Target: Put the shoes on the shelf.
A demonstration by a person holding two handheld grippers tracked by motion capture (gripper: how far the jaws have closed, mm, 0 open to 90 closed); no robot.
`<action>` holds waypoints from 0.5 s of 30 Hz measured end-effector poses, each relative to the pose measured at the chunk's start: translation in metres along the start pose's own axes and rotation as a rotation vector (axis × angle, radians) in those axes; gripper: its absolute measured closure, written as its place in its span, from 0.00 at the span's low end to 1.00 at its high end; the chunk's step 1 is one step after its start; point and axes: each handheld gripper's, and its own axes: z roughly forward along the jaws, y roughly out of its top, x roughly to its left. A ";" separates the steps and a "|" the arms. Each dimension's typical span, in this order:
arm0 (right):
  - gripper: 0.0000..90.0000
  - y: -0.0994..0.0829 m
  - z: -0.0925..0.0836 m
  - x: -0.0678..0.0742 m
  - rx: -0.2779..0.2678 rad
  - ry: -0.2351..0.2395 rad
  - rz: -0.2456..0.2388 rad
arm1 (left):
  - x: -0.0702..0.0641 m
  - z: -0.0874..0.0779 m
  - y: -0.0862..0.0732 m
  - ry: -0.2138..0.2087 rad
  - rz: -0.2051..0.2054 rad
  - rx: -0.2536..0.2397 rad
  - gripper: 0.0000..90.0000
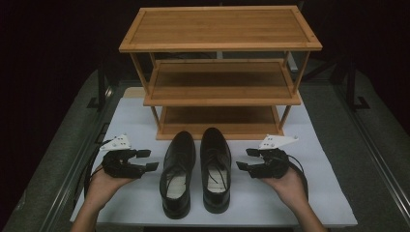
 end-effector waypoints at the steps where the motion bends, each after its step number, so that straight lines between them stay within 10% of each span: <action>1: 0.41 0.002 -0.001 0.002 -0.003 0.002 -0.004 | -0.001 0.000 0.001 0.001 0.001 0.001 0.42; 15: 0.40 0.024 0.006 0.018 -0.026 0.042 -0.034 | -0.007 0.006 0.021 -0.022 0.026 -0.024 0.42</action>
